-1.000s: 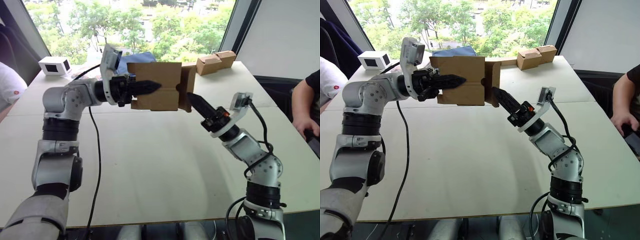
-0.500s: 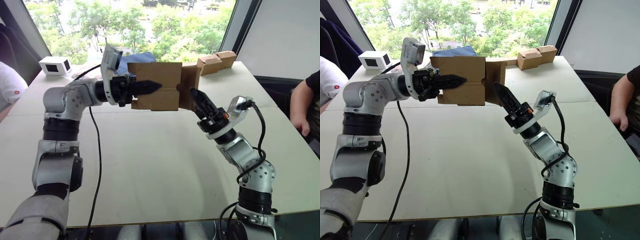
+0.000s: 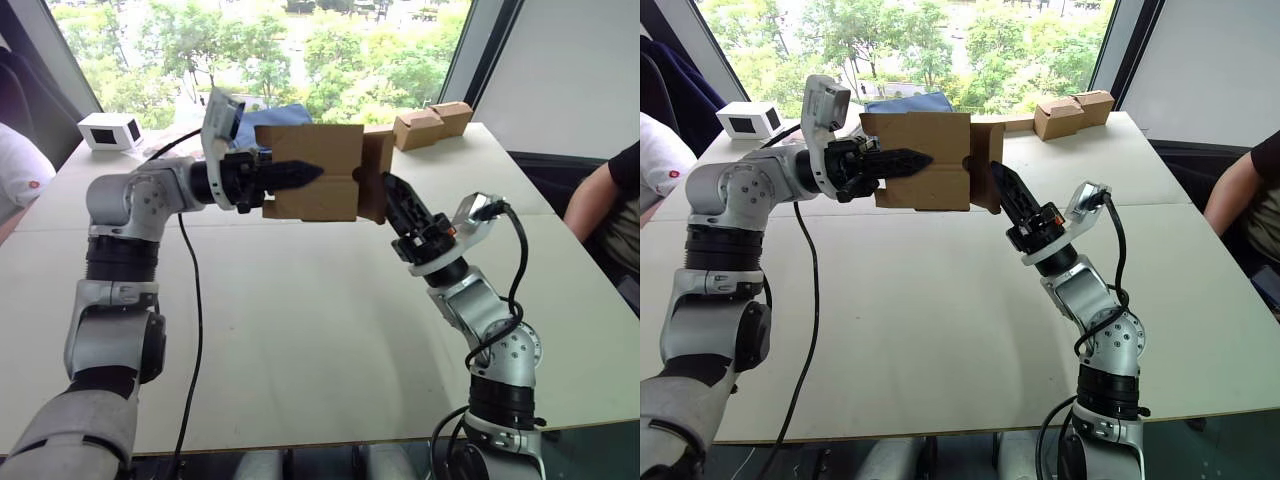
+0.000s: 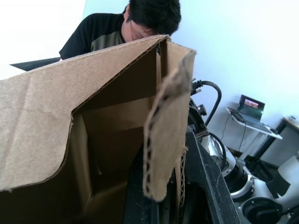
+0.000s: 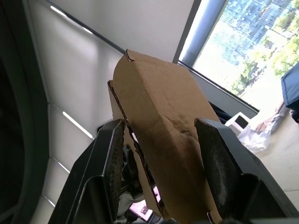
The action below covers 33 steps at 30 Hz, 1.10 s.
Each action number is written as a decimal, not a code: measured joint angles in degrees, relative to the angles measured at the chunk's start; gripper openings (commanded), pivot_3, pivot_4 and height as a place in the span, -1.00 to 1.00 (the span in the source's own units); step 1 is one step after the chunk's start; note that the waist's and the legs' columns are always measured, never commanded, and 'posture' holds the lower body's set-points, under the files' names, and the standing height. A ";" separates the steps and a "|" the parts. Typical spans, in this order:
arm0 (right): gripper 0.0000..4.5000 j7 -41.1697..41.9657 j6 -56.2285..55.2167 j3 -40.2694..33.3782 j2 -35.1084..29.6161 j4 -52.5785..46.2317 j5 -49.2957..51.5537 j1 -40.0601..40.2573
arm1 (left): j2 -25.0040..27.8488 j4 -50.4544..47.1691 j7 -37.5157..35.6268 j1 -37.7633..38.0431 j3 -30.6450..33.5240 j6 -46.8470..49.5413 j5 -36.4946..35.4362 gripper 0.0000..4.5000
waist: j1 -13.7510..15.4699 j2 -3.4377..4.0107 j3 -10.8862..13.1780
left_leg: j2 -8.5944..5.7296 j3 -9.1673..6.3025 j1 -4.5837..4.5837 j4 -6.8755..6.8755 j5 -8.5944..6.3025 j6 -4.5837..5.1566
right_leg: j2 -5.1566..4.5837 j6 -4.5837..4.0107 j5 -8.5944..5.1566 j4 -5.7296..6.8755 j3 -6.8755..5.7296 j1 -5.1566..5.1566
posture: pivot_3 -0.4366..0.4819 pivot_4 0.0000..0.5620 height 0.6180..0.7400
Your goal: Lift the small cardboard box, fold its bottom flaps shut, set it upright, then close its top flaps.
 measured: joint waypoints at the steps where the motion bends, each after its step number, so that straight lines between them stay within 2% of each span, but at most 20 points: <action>1: 0.07 -0.06 -0.05 0.02 0.06 0.00 0.00 0.10 | 0.00 0.00 0.01 0.00 0.00 0.00 0.00 -1.00 | 0.01 0.00 0.00 | 0.00 0.00 0.00 0.00 0.00 0.00 | 0.00 0.00 0.00 0.00 0.00 0.00 | -0.05 -0.47 1.00; 6: 0.07 -0.73 -0.97 0.28 1.10 0.01 0.00 0.29 | -0.01 -0.02 0.17 0.00 0.05 0.03 -0.01 -1.00 | -0.02 0.00 0.00 | 0.00 0.00 0.00 0.00 0.00 0.00 | 0.00 0.00 0.00 0.00 0.00 0.00 | -0.05 -0.47 1.00; 9: -0.24 -1.12 -1.16 0.79 1.49 0.01 0.00 0.58 | -0.01 -0.03 0.51 0.01 0.10 0.04 -0.02 -1.00 | 0.00 0.00 0.00 | 0.00 0.00 0.00 0.00 0.00 0.00 | 0.00 0.00 0.00 0.00 0.00 0.00 | -0.05 -0.47 1.00; 33: -0.24 -3.39 -3.58 4.73 3.38 -1.27 -1.09 -0.46 | -0.64 -0.72 0.87 0.90 0.12 -1.11 0.04 -1.00 | 0.00 0.00 0.00 | 0.00 0.00 0.00 0.00 0.00 -0.01 | 0.00 0.00 0.00 0.00 0.01 -0.01 | -0.05 -0.47 1.00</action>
